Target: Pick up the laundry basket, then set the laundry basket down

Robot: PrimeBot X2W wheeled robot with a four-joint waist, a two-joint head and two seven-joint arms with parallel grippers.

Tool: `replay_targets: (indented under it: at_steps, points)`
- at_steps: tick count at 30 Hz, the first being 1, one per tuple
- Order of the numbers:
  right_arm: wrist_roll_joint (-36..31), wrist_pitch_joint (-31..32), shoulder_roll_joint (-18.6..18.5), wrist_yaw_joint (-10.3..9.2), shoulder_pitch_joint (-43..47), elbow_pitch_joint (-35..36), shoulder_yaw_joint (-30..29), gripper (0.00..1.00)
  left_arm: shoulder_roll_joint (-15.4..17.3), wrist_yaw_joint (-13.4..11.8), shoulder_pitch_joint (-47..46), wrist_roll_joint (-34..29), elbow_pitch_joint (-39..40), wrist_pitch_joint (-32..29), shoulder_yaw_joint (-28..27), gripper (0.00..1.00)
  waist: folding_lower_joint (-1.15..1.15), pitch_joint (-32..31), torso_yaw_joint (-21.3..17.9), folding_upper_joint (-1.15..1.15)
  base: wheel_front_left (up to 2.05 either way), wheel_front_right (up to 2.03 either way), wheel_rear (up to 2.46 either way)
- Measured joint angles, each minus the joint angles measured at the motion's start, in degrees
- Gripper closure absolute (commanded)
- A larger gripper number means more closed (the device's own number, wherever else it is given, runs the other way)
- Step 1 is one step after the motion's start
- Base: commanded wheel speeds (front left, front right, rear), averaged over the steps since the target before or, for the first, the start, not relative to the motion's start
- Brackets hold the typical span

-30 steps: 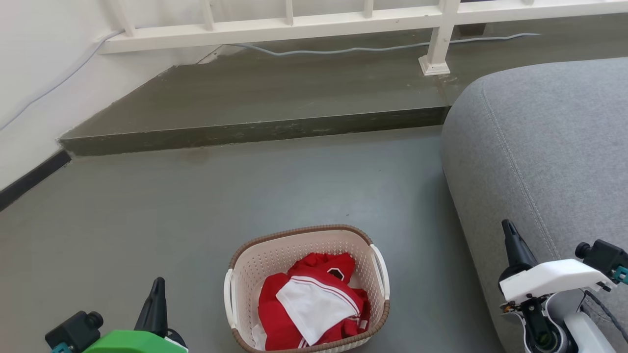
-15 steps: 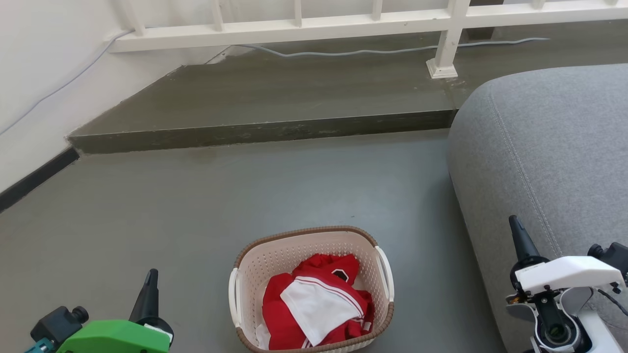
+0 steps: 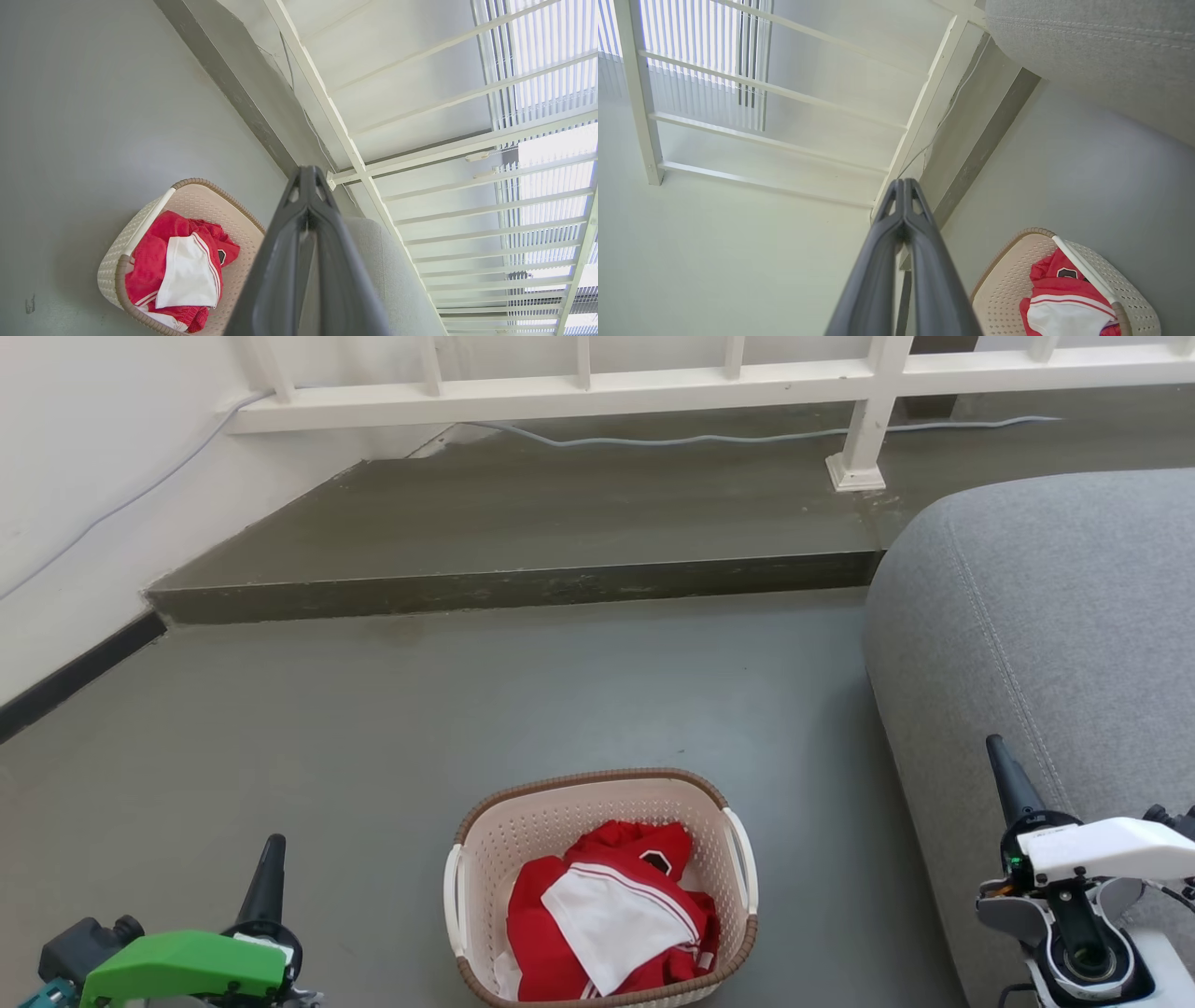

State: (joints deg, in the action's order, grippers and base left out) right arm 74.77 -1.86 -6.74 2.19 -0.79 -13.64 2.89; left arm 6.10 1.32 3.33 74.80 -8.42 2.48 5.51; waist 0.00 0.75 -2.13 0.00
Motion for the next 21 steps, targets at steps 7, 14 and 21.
replay_targets:
  at_steps: [7, 14, 21]
  points:
    - [5.03, 1.42, 0.66, 0.93, -0.56, -0.25, -1.58, 1.00, 0.02, 1.27, -1.10, 5.55, -0.88, -1.01, -0.76, 1.00, 0.00, -0.13, 0.54, 0.00, 0.00, 0.00, 0.00]
    - [10.13, 2.54, 1.10, 2.02, -1.12, -0.53, -3.23, 1.00, 0.07, 2.33, -2.26, 11.16, -2.23, -1.78, -1.72, 1.00, 0.00, -0.27, 1.08, 0.00, 0.00, 0.00, 0.00]
    - [14.32, 3.49, 1.31, 2.88, -1.19, -0.71, -4.69, 1.00, 0.09, 3.30, -3.35, 15.88, -3.28, -2.44, -2.22, 1.00, 0.00, -0.38, 1.54, 0.00, 0.00, 0.00, 0.00]
